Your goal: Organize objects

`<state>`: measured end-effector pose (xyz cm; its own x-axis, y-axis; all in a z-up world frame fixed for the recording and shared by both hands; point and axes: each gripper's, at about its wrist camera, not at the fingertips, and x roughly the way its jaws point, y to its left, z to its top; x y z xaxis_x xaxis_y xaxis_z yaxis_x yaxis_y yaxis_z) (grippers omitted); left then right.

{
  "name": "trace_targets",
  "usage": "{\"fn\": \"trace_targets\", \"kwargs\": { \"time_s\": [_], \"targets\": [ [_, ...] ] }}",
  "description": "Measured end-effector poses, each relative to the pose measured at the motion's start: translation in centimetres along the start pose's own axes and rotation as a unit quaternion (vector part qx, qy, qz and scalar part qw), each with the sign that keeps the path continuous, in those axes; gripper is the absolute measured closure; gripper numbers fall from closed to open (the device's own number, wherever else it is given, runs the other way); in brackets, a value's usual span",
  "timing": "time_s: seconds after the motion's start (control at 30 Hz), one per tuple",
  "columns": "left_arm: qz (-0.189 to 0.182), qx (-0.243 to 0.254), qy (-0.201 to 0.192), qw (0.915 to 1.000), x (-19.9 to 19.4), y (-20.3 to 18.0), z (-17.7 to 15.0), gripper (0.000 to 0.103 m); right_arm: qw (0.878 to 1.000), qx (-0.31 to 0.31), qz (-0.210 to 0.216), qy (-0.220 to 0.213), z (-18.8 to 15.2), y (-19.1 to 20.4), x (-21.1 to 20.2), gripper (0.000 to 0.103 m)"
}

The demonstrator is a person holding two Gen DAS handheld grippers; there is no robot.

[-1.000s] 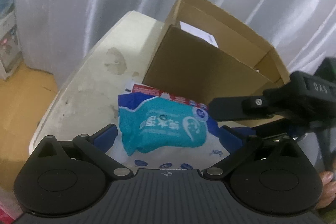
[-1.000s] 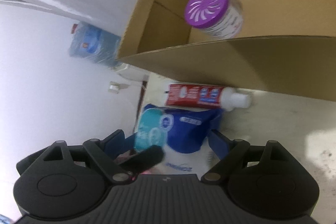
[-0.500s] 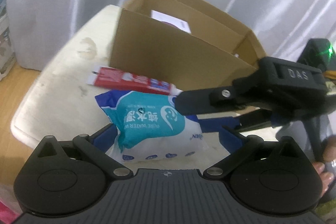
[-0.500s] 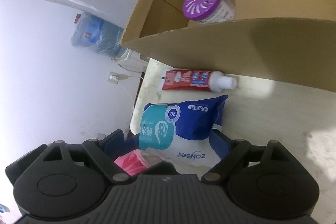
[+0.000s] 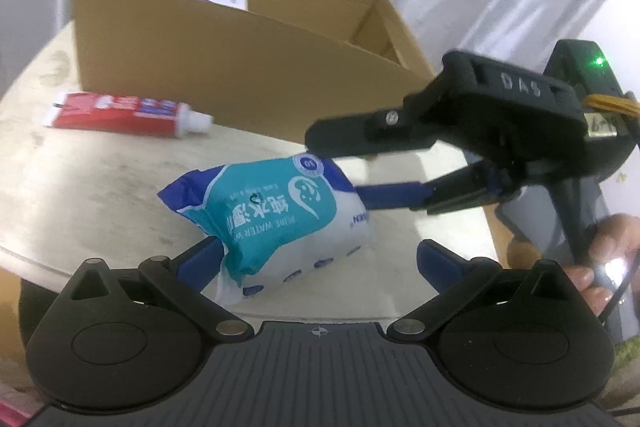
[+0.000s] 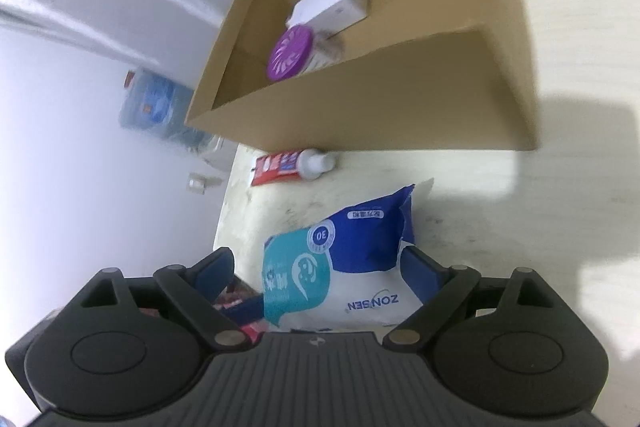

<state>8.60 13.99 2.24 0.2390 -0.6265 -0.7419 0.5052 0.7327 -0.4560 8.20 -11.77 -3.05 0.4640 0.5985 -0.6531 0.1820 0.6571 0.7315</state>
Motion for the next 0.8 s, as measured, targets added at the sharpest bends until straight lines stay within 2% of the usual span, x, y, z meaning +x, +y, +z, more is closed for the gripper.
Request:
{"fn": "trace_targets", "kwargs": {
  "time_s": [0.13, 0.3, 0.5, 0.8],
  "targets": [
    [0.011, 0.014, 0.000, 0.9998, 0.3, -0.5, -0.5, 0.000, 1.000, 0.010, 0.002, -0.016, -0.2, -1.2, -1.4, 0.010],
    [0.027, 0.005, -0.001, 0.9996, 0.1, 0.5, -0.9, 0.000, 0.999, 0.022, 0.006, -0.027, -0.6, -2.8, -2.1, 0.007],
    [0.066, 0.017, 0.009, 0.9976, 1.2, 1.4, -1.0, 0.000, 0.999, 0.038, 0.008, -0.020, -0.2, -4.5, -1.2, 0.006],
    [0.089, 0.055, 0.034, 0.9939, 3.8, 1.1, -1.5, 0.002, 1.000, 0.027, 0.013, -0.006, -0.3, -5.0, -0.7, 0.005]
  ]
}}
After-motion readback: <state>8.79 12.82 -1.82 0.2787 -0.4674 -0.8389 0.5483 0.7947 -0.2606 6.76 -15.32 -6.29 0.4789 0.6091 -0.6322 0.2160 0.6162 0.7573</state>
